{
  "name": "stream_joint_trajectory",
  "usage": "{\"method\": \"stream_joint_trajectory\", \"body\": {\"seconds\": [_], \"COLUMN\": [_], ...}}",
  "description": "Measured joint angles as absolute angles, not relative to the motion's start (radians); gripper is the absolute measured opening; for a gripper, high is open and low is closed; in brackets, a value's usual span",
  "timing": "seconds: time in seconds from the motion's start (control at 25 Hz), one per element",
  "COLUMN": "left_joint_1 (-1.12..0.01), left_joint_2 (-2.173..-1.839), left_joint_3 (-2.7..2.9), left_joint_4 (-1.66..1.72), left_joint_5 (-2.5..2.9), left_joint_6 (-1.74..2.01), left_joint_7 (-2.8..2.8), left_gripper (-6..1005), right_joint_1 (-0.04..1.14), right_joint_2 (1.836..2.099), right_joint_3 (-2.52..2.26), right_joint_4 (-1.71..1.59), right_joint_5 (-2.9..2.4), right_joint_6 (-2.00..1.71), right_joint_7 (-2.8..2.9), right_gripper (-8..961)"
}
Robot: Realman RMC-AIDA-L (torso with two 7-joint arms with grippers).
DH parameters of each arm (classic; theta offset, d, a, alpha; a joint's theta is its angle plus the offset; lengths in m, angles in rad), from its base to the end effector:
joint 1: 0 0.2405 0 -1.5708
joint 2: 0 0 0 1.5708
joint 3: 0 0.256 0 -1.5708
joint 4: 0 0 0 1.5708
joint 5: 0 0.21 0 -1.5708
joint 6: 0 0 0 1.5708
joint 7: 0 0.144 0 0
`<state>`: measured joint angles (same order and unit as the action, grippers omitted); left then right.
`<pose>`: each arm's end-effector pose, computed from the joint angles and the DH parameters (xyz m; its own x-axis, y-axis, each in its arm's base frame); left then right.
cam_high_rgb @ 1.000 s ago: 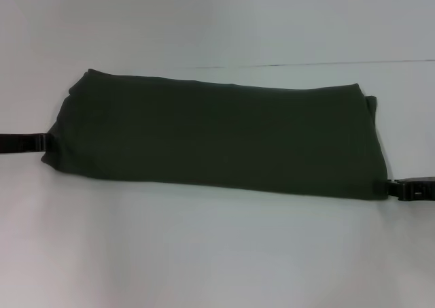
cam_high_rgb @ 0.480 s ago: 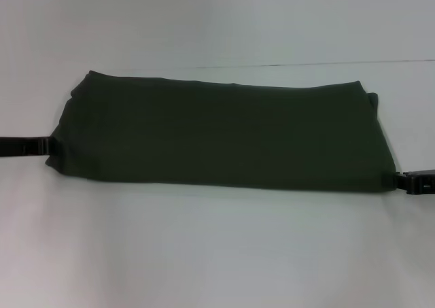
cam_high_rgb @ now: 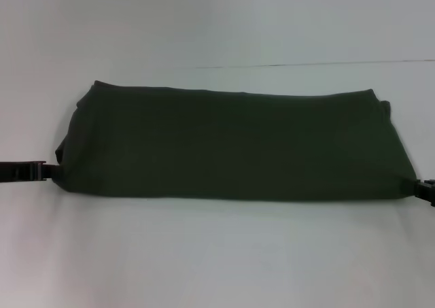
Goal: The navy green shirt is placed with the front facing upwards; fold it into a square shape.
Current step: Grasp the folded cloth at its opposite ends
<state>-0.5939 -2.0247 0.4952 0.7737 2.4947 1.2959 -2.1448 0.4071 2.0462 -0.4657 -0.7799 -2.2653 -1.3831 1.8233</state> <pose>-0.3305 0.3663 0.0556 0.3891 0.8196 0.4206 0.9106 -0.2732 -0.3100 0.3597 0.3109 0.0549 0.4757 -0.7165 -0.5103 -0.8796 -0.3892 -0.2735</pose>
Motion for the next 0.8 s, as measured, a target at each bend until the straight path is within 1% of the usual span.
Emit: {"method": "stream_joint_trajectory", "body": {"seconds": [0.24, 0.36, 0.56, 0.8], "left_joint_1": [-0.551, -0.522, -0.458, -0.407], "left_joint_2": [-2.022, -2.026, -2.042, -2.047], "left_joint_3": [0.450, 0.449, 0.442, 0.407], "left_joint_4": [0.799, 0.821, 0.871, 0.910], "left_joint_5": [2.499, 2.499, 2.499, 2.510], "left_joint_6": [1.385, 1.437, 1.540, 1.670], "left_joint_7": [-2.120, -2.118, -2.081, -2.012], "left_gripper": [26, 26, 26, 27], "right_joint_1": [0.364, 0.343, 0.299, 0.250], "right_joint_2": [2.042, 2.045, 2.048, 2.048], "right_joint_3": [-0.461, -0.461, -0.458, -0.438], "right_joint_4": [-0.785, -0.786, -0.789, -0.791], "right_joint_5": [-2.240, -2.242, -2.241, -2.241], "right_joint_6": [-1.424, -1.449, -1.476, -1.535], "right_joint_7": [1.791, 1.767, 1.734, 1.689], "right_gripper": [18, 18, 17, 19]}}
